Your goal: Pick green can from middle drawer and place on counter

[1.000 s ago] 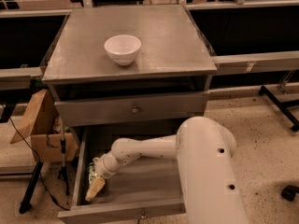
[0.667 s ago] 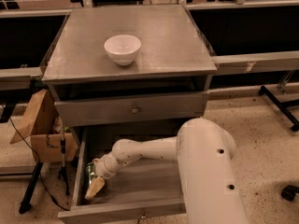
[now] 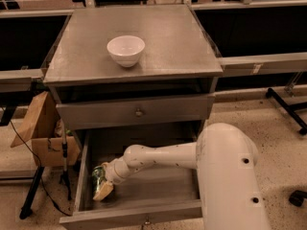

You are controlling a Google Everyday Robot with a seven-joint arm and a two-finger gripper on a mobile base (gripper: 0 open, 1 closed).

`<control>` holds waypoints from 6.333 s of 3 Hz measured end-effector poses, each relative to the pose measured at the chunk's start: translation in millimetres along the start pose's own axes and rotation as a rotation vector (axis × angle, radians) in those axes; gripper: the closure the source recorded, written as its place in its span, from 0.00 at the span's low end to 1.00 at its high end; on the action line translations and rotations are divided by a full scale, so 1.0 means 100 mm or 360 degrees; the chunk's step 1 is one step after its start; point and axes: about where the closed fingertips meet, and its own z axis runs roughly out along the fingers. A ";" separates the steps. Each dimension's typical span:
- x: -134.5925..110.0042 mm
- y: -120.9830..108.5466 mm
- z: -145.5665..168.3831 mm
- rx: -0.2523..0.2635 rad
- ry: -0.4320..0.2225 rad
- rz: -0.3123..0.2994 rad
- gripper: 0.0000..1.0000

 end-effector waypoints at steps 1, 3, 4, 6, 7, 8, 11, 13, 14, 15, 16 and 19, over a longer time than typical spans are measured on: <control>0.08 0.04 -0.45 0.0035 0.0060 0.0014 0.97; 0.00 0.09 -1.99 0.0136 0.0283 -0.0009 1.00; -0.30 0.07 -2.85 0.0215 0.0411 -0.0061 1.00; -1.02 -0.15 -4.46 0.0380 0.0639 -0.0038 1.00; -1.31 -0.36 -5.00 0.0466 0.0707 0.0045 1.00; -1.38 -0.54 -5.19 0.0519 0.0691 0.0111 1.00; -1.07 -0.82 -5.58 0.0790 0.0428 0.0382 1.00; -1.38 -0.98 -5.98 0.0932 0.0434 0.0367 1.00; -1.51 -1.21 -6.22 0.1024 0.0377 0.0402 1.00; -1.42 -1.47 -6.37 0.1081 0.0263 0.0511 1.00; -1.28 -1.70 -6.37 0.1097 0.0065 0.0636 1.00; -1.37 -2.00 -6.21 0.1048 -0.0299 0.0760 0.61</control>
Offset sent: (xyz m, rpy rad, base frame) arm 0.0070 -0.1554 0.1288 -0.1590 -0.0769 -0.0678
